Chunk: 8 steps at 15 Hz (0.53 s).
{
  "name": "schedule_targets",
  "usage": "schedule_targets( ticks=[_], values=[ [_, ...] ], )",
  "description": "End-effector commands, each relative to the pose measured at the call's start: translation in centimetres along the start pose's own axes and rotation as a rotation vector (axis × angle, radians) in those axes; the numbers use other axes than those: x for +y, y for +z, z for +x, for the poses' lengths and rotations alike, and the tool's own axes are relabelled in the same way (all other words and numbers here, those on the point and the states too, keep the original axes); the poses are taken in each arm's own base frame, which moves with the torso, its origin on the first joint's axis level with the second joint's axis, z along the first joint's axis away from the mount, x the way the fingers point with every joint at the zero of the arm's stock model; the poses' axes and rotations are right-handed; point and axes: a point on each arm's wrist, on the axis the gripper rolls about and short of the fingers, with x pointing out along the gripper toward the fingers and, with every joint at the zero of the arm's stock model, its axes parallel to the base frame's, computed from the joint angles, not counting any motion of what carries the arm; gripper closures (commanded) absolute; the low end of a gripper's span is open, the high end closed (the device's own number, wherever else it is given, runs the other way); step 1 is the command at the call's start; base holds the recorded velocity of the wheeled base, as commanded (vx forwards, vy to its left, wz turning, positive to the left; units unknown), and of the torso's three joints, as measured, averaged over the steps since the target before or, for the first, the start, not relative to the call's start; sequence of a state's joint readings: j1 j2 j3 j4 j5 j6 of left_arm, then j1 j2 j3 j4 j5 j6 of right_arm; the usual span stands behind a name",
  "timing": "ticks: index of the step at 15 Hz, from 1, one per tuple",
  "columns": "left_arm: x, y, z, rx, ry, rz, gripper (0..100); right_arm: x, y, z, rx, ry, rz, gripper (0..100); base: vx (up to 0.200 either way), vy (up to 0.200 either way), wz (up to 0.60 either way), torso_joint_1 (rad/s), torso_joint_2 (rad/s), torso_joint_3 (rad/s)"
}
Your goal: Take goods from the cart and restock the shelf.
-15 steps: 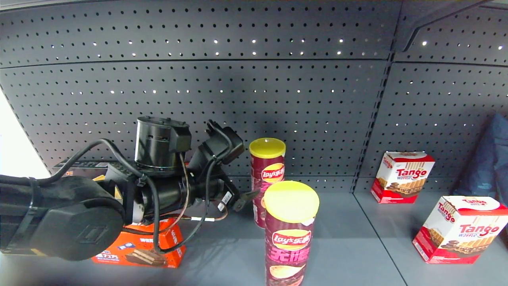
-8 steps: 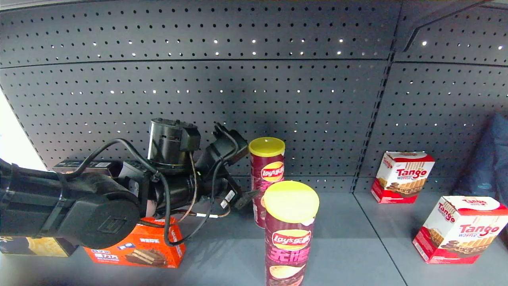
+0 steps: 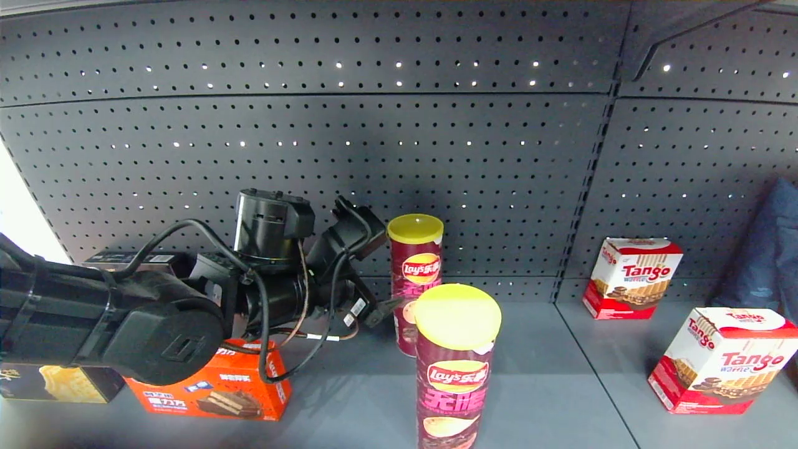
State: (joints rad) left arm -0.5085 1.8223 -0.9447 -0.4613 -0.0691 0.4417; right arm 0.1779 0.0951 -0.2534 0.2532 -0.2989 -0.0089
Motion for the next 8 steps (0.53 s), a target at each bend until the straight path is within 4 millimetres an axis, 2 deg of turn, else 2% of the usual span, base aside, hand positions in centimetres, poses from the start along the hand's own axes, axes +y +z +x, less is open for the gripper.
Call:
schedule_targets(
  ticks=[1,8],
  values=[
    [0.20,-0.29,0.20,0.009,0.004,-0.004,0,0.01,0.00,0.02,0.002,0.000,-0.001,0,0.000,0.000,0.00,0.000,0.00,0.000],
    [0.25,-0.40,0.09,-0.002,0.013,-0.004,0,0.03,-0.12,0.09,0.005,0.000,0.001,0,0.000,0.000,0.00,0.000,0.00,0.000]
  ],
)
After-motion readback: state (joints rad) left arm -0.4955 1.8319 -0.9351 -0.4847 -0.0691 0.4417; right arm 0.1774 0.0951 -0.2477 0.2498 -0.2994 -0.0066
